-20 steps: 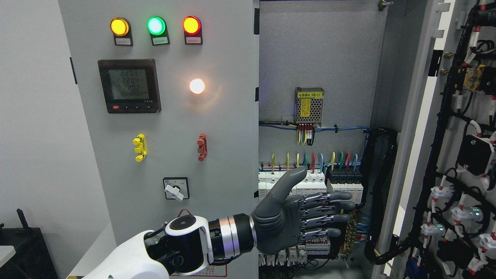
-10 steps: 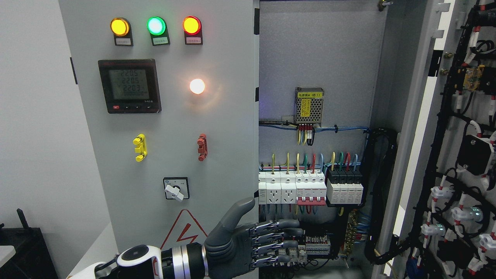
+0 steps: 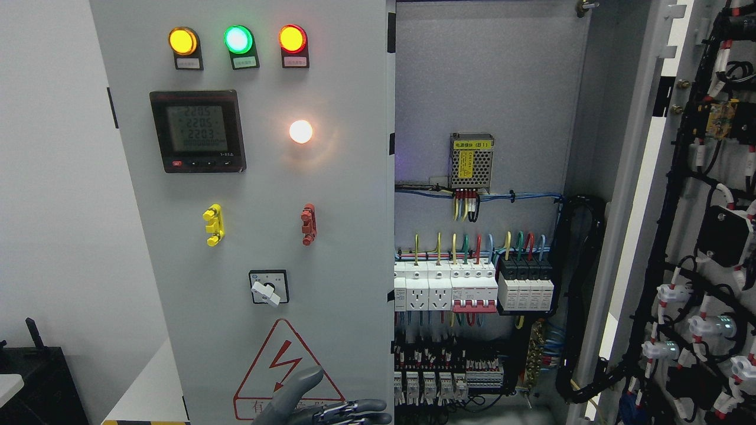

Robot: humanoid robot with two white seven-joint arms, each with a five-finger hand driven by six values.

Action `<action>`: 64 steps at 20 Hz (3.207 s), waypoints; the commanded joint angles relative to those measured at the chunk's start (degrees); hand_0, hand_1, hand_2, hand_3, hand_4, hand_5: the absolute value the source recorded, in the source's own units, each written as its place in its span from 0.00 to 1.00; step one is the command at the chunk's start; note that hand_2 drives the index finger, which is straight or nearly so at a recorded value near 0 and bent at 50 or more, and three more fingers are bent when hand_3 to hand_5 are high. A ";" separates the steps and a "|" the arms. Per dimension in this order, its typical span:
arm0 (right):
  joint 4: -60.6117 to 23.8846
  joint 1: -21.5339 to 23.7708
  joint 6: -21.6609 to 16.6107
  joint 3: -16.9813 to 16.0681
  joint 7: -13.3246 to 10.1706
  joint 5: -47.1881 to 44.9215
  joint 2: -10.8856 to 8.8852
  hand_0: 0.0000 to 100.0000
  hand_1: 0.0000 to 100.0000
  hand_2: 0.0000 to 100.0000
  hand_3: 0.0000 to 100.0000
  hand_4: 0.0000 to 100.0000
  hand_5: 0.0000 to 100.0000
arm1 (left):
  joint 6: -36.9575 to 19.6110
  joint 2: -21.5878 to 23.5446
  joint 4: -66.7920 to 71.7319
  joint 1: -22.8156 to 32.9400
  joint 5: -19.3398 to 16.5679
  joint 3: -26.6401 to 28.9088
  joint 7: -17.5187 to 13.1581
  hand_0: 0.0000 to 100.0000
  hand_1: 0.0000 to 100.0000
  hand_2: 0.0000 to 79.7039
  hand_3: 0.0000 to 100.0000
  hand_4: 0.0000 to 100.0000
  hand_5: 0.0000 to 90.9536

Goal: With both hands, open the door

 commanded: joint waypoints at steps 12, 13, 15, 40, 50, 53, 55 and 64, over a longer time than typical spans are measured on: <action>0.07 0.00 0.05 0.00 0.00 -0.01 0.00 0.00 0.00 0.00 0.00 0.00 0.00 | -1.29 11.75 -0.32 40.25 -17.28 14.58 -0.53 0.00 0.00 0.00 0.00 0.04 0.00; -0.02 0.00 0.05 0.00 0.00 -0.01 0.00 0.00 0.00 0.00 0.00 0.00 0.00 | -1.99 11.75 0.03 42.27 -18.33 15.11 -0.53 0.00 0.00 0.00 0.00 0.04 0.00; -0.02 0.00 0.05 0.00 0.00 -0.01 0.00 0.00 0.00 0.00 0.00 0.00 0.00 | -3.58 11.57 0.91 46.14 -20.71 16.34 -0.53 0.00 0.00 0.00 0.00 0.04 0.00; -0.02 0.00 0.05 0.00 0.00 -0.01 0.00 0.00 0.00 0.00 0.00 0.00 0.00 | -12.46 -11.97 37.97 64.00 -43.65 19.51 -0.44 0.00 0.00 0.00 0.00 0.04 0.00; -0.02 0.00 0.05 0.00 0.00 -0.01 0.00 0.00 0.00 0.00 0.00 0.00 0.00 | -14.30 -32.26 66.44 56.45 -54.63 21.00 -0.44 0.00 0.00 0.00 0.00 0.04 0.00; 0.07 0.00 0.05 0.00 0.00 -0.01 0.00 0.00 0.00 0.00 0.00 0.00 0.00 | -16.67 -38.16 76.29 53.20 -57.44 23.28 -0.26 0.00 0.00 0.00 0.00 0.04 0.00; -0.02 0.00 0.05 0.00 0.00 -0.01 0.00 0.00 0.00 0.00 0.00 0.00 0.00 | -16.68 -41.15 80.25 51.44 -60.34 26.69 -0.26 0.00 0.00 0.00 0.00 0.04 0.00; -0.02 0.00 0.05 0.00 0.00 0.08 0.00 0.00 0.00 0.00 0.00 0.00 0.00 | -16.85 -50.91 90.89 48.62 -77.83 45.07 1.75 0.00 0.00 0.00 0.00 0.04 0.00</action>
